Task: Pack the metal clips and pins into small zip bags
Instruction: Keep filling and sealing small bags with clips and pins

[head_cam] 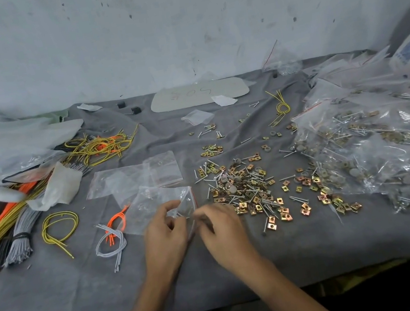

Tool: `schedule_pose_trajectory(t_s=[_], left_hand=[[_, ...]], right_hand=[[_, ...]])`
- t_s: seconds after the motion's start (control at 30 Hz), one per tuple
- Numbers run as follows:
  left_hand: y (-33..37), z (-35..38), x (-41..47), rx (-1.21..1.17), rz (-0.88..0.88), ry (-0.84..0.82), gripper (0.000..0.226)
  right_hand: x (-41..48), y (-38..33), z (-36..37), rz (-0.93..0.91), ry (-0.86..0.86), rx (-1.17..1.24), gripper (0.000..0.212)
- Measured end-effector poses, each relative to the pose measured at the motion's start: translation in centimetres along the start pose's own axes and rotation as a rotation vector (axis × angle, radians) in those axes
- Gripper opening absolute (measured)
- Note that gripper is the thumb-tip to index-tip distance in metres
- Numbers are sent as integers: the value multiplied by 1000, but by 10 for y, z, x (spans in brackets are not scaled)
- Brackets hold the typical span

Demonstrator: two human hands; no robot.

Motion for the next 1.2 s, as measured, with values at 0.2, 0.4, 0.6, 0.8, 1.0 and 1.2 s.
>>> schedule_pose_trajectory(t_s=[0.2, 0.4, 0.6, 0.8, 1.0, 1.2], left_hand=[[0, 1, 1, -30, -16, 5, 38], [3, -1, 0, -22, -16, 15, 37], [3, 1, -1, -66, -26, 9, 39], [0, 1, 0, -62, -35, 10, 36], [0, 1, 0, -51, -40, 10, 39], [2, 1, -1, -39, -30, 17, 37]], right_hand=[[-5, 33, -47, 98, 166, -358, 4], [5, 45, -55, 164, 25, -498, 22], [9, 42, -52, 103, -65, -478, 10], [10, 37, -56, 27, 85, -265, 7], [18, 34, -53, 215, 168, 208, 10], [13, 10, -10, 213, 29, 370, 18]])
Point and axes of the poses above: each hand's wrist, its own x-axis towards the middle knuckle, its own z-axis out of the palm, y = z × x, the point moved 5 cm from there along x, towards the middle knuckle, and after that the axes turned 2 degrees about z, right-handed, at the moved point
